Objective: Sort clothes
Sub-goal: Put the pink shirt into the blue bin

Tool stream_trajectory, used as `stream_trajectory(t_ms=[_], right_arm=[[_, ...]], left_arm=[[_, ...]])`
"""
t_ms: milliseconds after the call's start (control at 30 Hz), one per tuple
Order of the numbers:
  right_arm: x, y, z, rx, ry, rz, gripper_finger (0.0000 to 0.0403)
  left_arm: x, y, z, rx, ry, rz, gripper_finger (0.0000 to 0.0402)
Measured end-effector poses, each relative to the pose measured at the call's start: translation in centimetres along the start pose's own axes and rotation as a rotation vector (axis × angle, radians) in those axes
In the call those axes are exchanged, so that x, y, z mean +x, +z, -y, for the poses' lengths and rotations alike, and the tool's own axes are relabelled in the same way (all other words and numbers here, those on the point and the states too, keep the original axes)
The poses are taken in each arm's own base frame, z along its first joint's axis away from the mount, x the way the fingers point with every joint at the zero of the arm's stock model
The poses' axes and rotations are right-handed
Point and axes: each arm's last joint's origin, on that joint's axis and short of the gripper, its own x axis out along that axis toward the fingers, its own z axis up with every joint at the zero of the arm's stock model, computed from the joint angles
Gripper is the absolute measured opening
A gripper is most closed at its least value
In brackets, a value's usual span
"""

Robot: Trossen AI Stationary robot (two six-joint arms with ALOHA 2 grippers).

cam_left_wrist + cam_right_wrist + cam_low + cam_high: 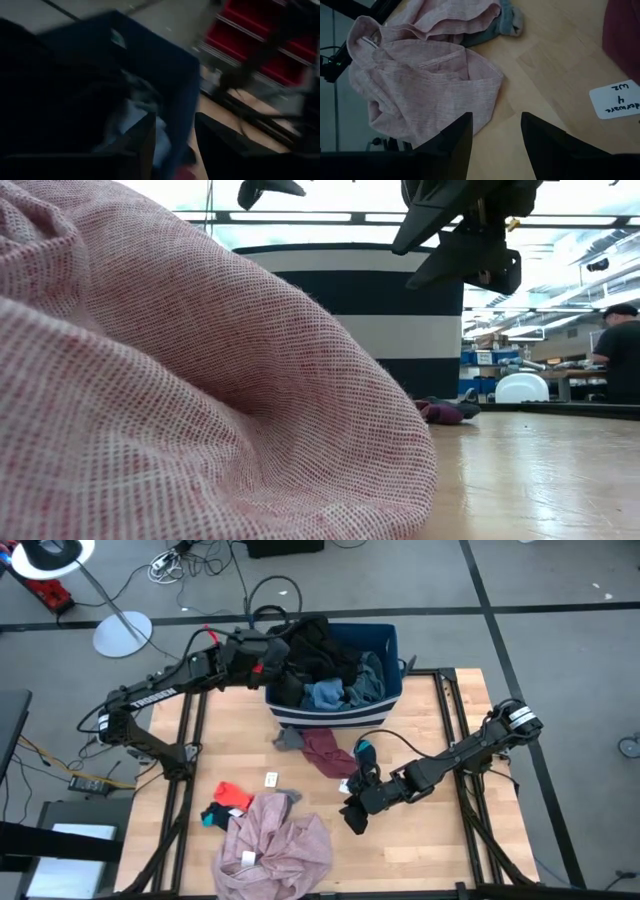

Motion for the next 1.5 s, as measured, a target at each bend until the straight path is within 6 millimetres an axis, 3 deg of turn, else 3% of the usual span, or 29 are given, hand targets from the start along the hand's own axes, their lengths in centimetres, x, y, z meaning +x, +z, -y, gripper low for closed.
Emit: stream_trajectory(t_ms=[167,367,733,900,1167,1333,1500], right_arm=[[0.0,0.0,0.0,0.003,0.001,0.001,0.0169],[0.0,0.1,0.0,0.012,-0.005,0.011,0.0169],[0.2,1.2,0.5,0.042,-0.004,0.045,0.0169],[0.2,1.3,0.3,0.046,0.009,0.054,0.0169],[0.2,1.4,0.2,0.051,0.025,0.063,0.0169],[0.2,1.5,0.0,0.055,0.043,0.065,0.0169],[0.2,1.5,0.0,0.07,0.05,0.06,0.0169]], left_arm=[[-2.5,-1.1,1.3,0.037,-0.165,-0.125,0.0142],[-5.8,-5.0,3.2,0.09,-0.09,-0.397,0.0127],[-9.8,-10.0,8.3,0.053,-0.091,-0.605,0.0122],[-10.1,-13.3,9.8,0.013,-0.063,-0.705,0.0122],[-10.5,-20.1,12.6,0.014,-0.179,-0.827,0.0122],[-10.0,-24.2,13.1,0.02,-0.188,-0.898,0.0122],[-8.7,-27.4,12.6,0.084,-0.091,-0.948,0.0122]])
